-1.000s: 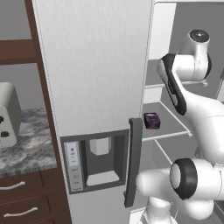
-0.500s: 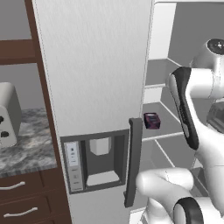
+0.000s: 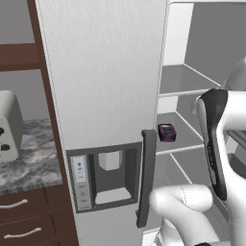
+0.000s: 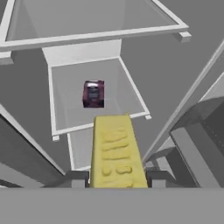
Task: Pick the egg and butter from the fridge and place them by the bowl for mixing.
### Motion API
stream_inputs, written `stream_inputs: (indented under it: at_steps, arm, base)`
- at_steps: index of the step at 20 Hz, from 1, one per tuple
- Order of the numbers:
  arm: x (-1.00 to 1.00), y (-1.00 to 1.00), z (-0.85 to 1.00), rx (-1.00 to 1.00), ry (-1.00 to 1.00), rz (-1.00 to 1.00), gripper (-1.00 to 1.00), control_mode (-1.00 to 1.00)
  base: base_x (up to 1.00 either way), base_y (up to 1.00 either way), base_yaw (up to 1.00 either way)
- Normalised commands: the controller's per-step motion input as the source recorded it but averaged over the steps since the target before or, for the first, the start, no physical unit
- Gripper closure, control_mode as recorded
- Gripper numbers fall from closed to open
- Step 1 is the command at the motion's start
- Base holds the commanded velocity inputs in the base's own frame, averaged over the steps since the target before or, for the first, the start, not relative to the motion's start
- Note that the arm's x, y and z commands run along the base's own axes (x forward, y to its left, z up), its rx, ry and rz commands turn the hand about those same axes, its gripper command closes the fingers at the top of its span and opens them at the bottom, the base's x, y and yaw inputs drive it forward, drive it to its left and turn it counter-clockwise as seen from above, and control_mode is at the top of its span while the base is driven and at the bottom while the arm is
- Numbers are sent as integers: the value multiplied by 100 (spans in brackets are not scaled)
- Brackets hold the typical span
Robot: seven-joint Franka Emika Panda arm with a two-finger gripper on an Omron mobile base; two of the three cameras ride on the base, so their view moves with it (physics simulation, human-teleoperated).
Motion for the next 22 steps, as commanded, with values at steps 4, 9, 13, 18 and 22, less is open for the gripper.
stream_inputs:
  at_steps: [4,9,13,18,22]
  arm:
    - [-58,28,0,0,11,0,100,-100]
    - [-36,41,0,0,11,1,100,-100]
    - [-26,22,-4,0,3,3,100,-100]
    - [-12,5,-12,0,0,3,100,100]
    - [0,0,0,0,0,0,100,100]
  base:
    - [0,0,0]
    - [0,0,0]
    - [0,0,0]
    - [-9,0,3]
    - [-94,1,9]
